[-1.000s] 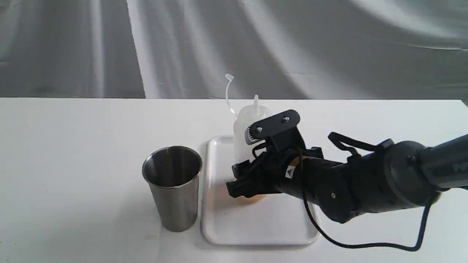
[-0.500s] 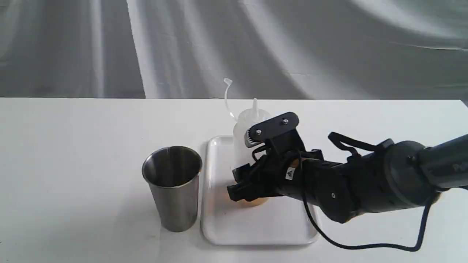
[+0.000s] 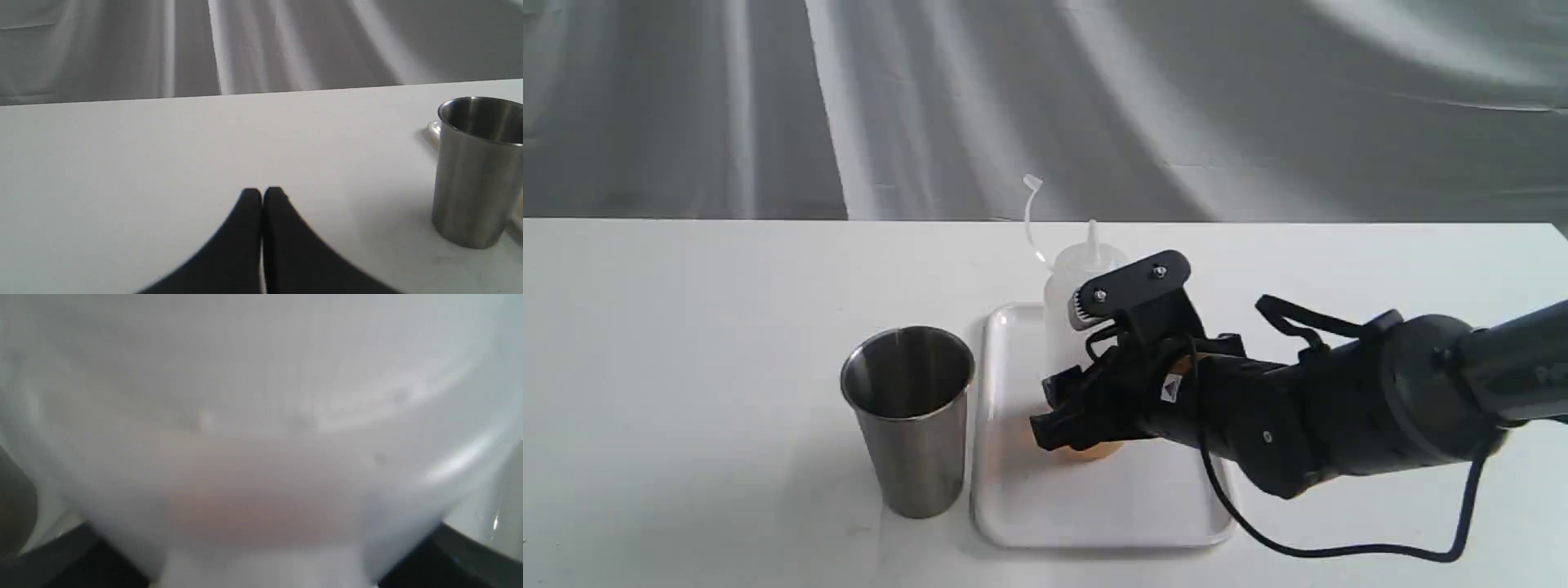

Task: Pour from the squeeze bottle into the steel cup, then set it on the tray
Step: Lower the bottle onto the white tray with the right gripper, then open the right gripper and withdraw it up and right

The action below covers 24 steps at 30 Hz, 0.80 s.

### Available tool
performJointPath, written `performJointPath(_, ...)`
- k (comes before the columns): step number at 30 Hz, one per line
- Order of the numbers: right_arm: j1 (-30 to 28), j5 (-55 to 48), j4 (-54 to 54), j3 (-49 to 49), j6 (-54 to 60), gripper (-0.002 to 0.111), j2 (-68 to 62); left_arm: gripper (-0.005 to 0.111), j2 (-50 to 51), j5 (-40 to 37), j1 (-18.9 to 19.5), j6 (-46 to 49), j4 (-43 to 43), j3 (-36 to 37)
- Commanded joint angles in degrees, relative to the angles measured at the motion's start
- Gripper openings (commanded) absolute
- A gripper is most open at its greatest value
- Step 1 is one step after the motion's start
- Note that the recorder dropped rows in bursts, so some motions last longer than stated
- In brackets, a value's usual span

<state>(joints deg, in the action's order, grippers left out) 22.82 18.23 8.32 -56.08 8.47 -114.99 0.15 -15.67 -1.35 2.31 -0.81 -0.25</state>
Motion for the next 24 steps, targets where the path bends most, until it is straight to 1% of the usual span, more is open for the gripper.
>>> performJointPath(1,-0.03,0.76,-0.62,-0.02,0.73,0.032,0.6,0.0,-0.15,0.43,0.09,-0.33,-0.06,0.25)
performJointPath(3,-0.03,0.76,-0.62,-0.02,0.73,0.046,0.6,0.0,-0.15,0.43,0.09,-0.33,-0.06,0.25)
performJointPath(4,-0.03,0.76,-0.62,-0.02,0.73,0.055,0.6,0.0,-0.15,0.43,0.09,-0.33,-0.06,0.25)
performJointPath(5,-0.03,0.76,-0.62,-0.02,0.73,0.067,0.6,0.0,-0.15,0.43,0.09,-0.33,-0.06,0.25)
performJointPath(7,-0.03,0.76,-0.62,-0.02,0.73,0.084,0.6,0.0,-0.15,0.43,0.09,-0.33,-0.06,0.25)
performJointPath(9,-0.03,0.76,-0.62,-0.02,0.73,0.096,0.6,0.0,-0.15,0.43,0.09,-0.18,-0.06,0.25)
performJointPath(11,-0.03,0.76,-0.62,-0.02,0.73,0.101,0.6,0.0,-0.15,0.43,0.09,-0.18,-0.06,0.25)
performJointPath(13,-0.03,0.76,-0.62,-0.02,0.73,0.104,0.6,0.0,-0.15,0.43,0.09,-0.18,-0.06,0.25)
performJointPath(18,-0.03,0.76,-0.62,-0.02,0.73,0.104,1.46,0.0,-0.15,0.43,0.09,-0.18,-0.06,0.25)
performJointPath(24,-0.28,0.66,-0.62,-0.02,2.16,0.104,8.42,0.0,-0.15,0.43,0.09,-0.33,-0.06,0.25)
